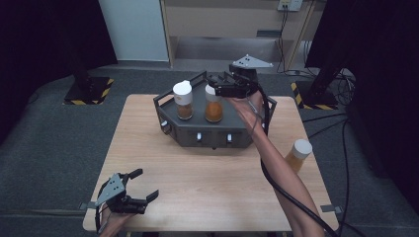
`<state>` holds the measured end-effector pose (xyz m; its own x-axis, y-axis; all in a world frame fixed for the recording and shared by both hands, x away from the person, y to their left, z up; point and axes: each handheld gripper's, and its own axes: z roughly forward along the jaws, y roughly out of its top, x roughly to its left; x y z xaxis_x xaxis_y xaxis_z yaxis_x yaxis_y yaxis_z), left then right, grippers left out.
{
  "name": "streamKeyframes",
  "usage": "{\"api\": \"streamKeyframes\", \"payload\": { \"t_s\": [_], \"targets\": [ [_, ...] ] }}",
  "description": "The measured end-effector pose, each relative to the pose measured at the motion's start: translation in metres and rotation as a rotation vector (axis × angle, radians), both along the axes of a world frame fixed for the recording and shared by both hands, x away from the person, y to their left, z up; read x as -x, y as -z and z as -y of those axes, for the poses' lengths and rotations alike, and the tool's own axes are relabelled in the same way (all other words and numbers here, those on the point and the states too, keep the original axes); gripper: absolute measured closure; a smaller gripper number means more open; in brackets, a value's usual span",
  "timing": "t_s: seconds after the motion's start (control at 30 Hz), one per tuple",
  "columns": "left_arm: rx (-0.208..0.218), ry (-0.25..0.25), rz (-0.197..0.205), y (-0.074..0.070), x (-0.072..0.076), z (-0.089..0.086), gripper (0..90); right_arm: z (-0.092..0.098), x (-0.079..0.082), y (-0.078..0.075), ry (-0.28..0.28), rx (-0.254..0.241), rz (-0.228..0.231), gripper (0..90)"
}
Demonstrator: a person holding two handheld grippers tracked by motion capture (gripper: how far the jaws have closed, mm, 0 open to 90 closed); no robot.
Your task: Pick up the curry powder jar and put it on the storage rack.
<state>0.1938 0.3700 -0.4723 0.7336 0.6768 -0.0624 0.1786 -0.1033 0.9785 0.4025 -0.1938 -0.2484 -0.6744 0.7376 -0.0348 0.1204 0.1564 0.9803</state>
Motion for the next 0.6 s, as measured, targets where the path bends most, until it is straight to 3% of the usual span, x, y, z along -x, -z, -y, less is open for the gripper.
{"api": "streamKeyframes", "payload": {
  "t_s": [0.37,0.6],
  "targets": [
    [0.003,0.005,0.0,0.0,-0.001,0.0,1.5,0.024,0.032,0.01,-0.061,-0.027,0.017,11.3],
    [0.006,-0.001,0.001,0.0,0.001,0.0,1.4,0.042,0.055,0.018,-0.094,-0.016,0.029,10.5]
  ]
}}
